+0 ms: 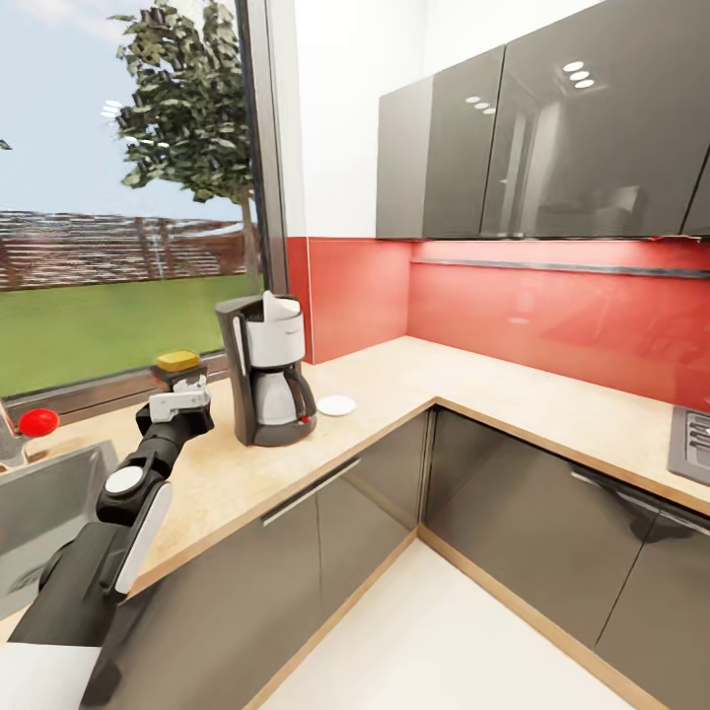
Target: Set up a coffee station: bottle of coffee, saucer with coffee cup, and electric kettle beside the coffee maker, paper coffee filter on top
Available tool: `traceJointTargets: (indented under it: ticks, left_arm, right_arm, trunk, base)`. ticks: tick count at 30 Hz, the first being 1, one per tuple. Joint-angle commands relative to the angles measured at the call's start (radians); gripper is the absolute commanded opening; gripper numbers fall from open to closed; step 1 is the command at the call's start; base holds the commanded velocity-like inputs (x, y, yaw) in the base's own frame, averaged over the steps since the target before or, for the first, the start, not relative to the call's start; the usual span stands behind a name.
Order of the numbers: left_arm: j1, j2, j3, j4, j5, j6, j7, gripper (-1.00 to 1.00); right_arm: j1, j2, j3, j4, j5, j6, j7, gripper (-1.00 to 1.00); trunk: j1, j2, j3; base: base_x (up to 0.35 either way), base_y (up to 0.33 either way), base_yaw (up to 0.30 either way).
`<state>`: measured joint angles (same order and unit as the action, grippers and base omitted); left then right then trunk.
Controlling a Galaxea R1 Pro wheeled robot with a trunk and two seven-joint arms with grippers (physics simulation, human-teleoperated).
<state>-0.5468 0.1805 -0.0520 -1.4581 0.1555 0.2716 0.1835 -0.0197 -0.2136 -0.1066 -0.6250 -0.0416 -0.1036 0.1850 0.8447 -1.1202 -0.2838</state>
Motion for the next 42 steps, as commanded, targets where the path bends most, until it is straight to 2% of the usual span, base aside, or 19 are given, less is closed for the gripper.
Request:
traceJointTargets:
  ticks: [1,19,26,35,42]
  left_arm:
    - [-0.001,0.002,-0.003,0.002,0.010,0.003,0.010,-1.00]
    - [-0.001,0.002,0.000,0.014,0.009,0.003,0.013,-1.00]
    - [-0.001,0.001,0.000,0.015,0.010,0.003,0.013,-1.00]
    - [-0.001,0.001,0.000,0.014,0.010,0.003,0.013,-1.00]
    - [-0.001,0.001,0.000,0.013,0.010,0.003,0.013,-1.00]
  right_arm:
    - [-0.001,0.000,-0.004,0.001,-0.004,-0.002,0.008,1.00]
    - [-0.001,0.000,-0.004,0.002,-0.004,-0.002,0.008,1.00]
    - [-0.001,0.000,-0.004,0.002,-0.004,-0.002,0.008,1.00]
    - [0.000,0.000,-0.004,0.001,-0.004,-0.002,0.008,1.00]
    - [-0.001,0.000,-0.004,0.001,-0.004,-0.002,0.008,1.00]
  trunk:
    - [0.000,-0.001,-0.001]
    - [0.000,-0.001,-0.001]
    - [0.000,-0.001,-0.001]
    - [0.000,-0.001,-0.001]
    - [0.000,-0.001,-0.001]
  base:
    - [0.081,0.000,0.000]
    - [0.049,0.000,0.002]
    - [0.000,0.000,0.235]
    - [0.000,-0.034,0.053]
    - [0.000,-0.026,0.229]
